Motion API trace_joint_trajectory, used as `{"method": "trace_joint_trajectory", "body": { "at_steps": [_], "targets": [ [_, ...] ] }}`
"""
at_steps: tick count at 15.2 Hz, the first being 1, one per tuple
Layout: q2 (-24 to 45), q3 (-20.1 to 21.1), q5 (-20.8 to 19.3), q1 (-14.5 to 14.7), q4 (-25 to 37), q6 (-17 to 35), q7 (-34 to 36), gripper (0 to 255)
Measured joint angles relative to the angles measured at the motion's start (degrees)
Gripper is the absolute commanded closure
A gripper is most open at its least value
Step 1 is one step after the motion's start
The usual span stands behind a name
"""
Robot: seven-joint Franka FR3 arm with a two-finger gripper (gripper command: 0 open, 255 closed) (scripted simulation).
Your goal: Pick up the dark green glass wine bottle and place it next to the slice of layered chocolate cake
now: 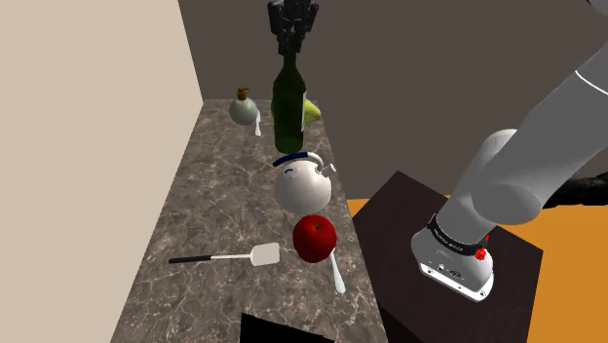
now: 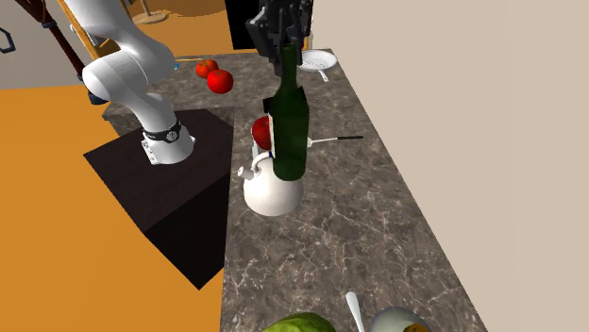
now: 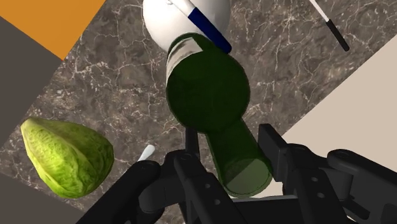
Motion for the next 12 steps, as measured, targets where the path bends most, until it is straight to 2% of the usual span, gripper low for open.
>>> {"method": "trace_joint_trajectory", "body": {
  "at_steps": [3, 12],
  "targets": [
    [-5.1, 1.7, 0.4, 1.2, -5.8, 0.8, 2.7, 255],
    [-17.3, 7.8, 3.2, 5.0, -16.2, -0.4, 11.6, 255]
  ]
}}
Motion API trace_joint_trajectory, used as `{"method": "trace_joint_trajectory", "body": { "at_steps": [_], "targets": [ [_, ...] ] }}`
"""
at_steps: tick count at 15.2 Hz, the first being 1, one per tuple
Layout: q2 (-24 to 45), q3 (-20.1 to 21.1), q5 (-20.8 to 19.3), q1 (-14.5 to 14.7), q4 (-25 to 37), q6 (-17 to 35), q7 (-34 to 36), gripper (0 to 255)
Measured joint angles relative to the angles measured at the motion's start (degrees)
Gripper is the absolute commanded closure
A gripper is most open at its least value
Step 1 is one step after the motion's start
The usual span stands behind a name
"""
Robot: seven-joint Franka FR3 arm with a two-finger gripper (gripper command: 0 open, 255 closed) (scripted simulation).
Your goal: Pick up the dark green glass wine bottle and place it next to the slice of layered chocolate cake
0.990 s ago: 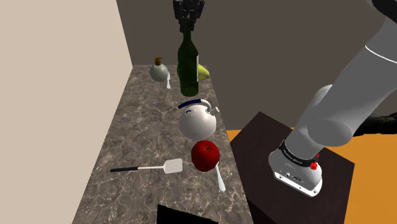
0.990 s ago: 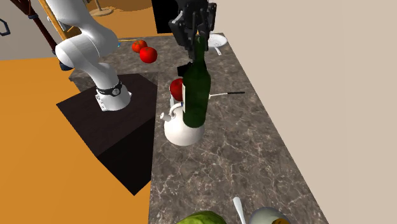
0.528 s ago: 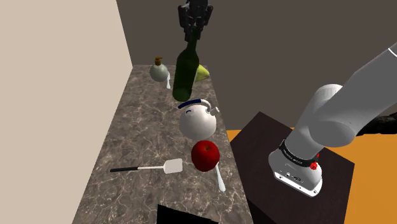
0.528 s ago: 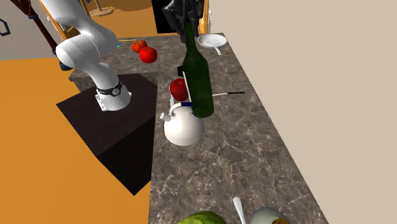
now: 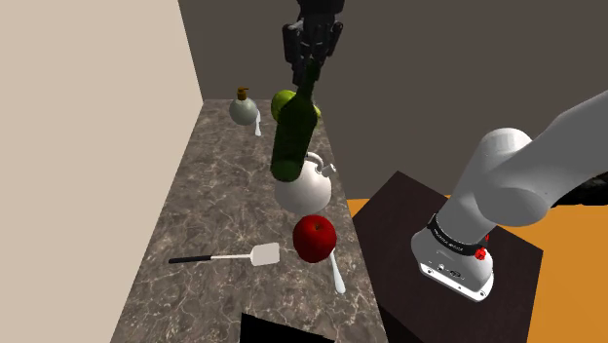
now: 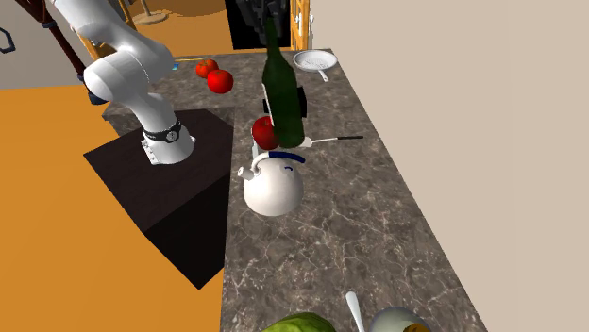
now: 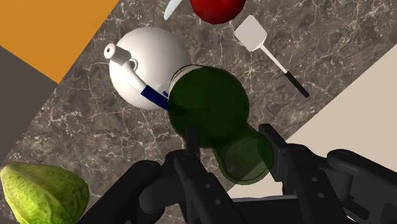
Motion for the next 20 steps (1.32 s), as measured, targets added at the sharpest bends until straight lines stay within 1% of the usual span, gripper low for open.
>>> {"method": "trace_joint_trajectory", "body": {
  "at_steps": [3, 8, 11, 18, 20],
  "targets": [
    [-3.7, 2.2, 1.4, 1.4, -2.7, -0.7, 3.1, 255],
    [-8.5, 6.4, 4.1, 3.9, -4.7, -2.8, 8.8, 255],
    [-10.8, 9.2, 5.9, 5.4, -6.3, -3.0, 12.3, 255],
    [-14.4, 16.0, 10.2, 8.6, -5.0, -6.3, 21.2, 255],
    [-14.7, 18.4, 11.5, 9.2, -4.9, -6.1, 23.8, 255]
  ]
}}
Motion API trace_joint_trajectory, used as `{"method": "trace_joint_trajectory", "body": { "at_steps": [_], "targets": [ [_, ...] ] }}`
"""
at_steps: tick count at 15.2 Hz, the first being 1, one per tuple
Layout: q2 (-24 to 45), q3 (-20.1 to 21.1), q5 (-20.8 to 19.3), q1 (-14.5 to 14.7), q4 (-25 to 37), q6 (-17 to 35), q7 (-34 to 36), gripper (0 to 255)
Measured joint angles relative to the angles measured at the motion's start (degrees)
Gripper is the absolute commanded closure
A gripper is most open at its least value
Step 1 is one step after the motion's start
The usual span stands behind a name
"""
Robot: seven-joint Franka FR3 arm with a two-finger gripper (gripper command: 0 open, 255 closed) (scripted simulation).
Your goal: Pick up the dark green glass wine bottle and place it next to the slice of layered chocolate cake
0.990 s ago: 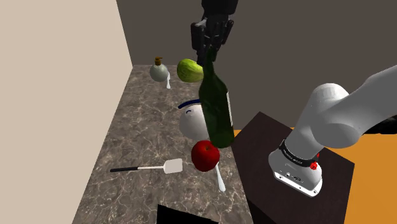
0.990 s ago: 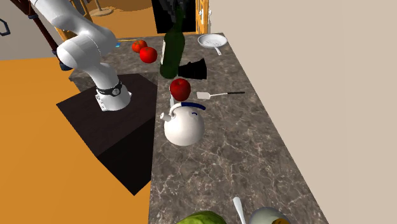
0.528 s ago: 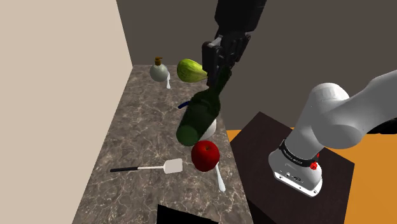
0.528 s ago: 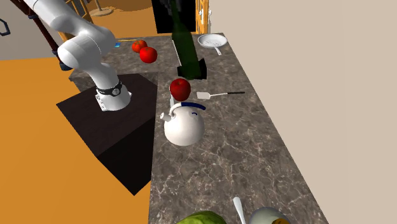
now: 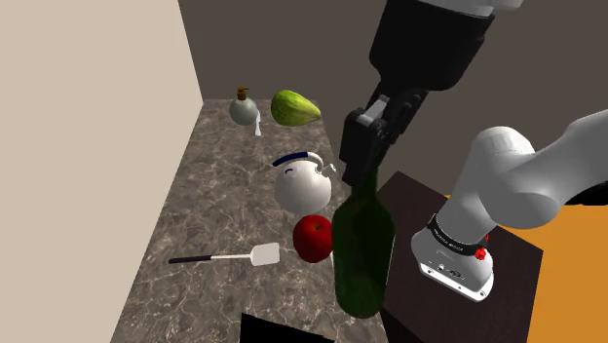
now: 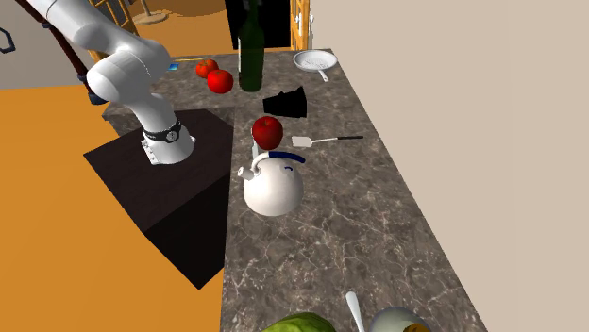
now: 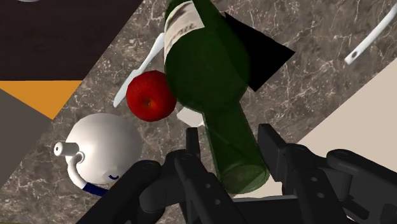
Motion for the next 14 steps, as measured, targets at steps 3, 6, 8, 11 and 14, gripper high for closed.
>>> {"method": "trace_joint_trajectory", "body": {
  "at_steps": [3, 6, 8, 11, 14],
  "targets": [
    [0.1, 3.6, 1.7, 0.7, 1.8, -0.6, 4.2, 255],
    [0.1, 7.0, 3.4, 1.5, 3.5, -1.3, 8.2, 255],
    [0.4, 9.9, 4.5, 1.7, 4.9, -1.4, 11.2, 255],
    [1.9, 14.2, 5.6, 1.3, 8.2, -1.7, 15.6, 255],
    [3.6, 18.6, 6.4, 0.4, 11.7, -1.9, 19.8, 255]
  ]
}}
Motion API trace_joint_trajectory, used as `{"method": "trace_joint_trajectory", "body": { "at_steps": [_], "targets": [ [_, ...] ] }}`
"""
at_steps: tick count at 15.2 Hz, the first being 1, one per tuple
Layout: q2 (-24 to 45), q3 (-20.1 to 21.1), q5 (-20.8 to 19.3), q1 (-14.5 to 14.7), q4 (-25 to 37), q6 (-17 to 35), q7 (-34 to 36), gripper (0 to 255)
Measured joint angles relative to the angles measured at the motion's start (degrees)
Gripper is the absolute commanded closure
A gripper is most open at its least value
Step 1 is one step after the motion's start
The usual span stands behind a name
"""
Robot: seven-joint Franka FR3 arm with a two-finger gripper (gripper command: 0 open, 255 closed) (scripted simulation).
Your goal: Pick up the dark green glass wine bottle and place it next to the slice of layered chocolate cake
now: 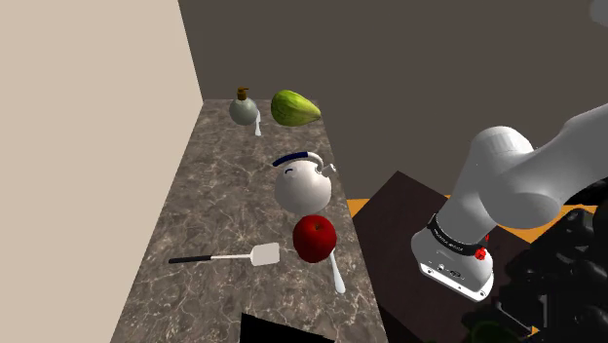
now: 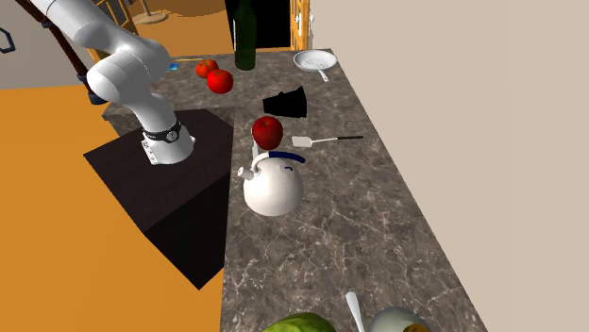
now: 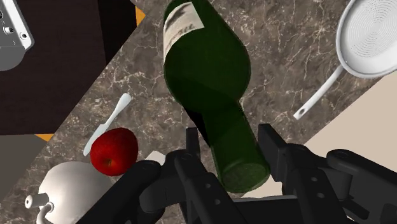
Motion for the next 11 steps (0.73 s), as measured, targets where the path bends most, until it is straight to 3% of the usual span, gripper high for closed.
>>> {"method": "trace_joint_trajectory", "body": {
  "at_steps": [5, 7, 11],
  "targets": [
    [2.5, 8.0, 0.9, -2.2, 6.2, -0.7, 7.3, 255],
    [4.6, 12.4, 0.6, -4.6, 10.1, -1.0, 10.2, 255],
    [4.4, 14.4, 1.3, -5.0, 8.2, 1.5, 10.9, 255]
  ]
}}
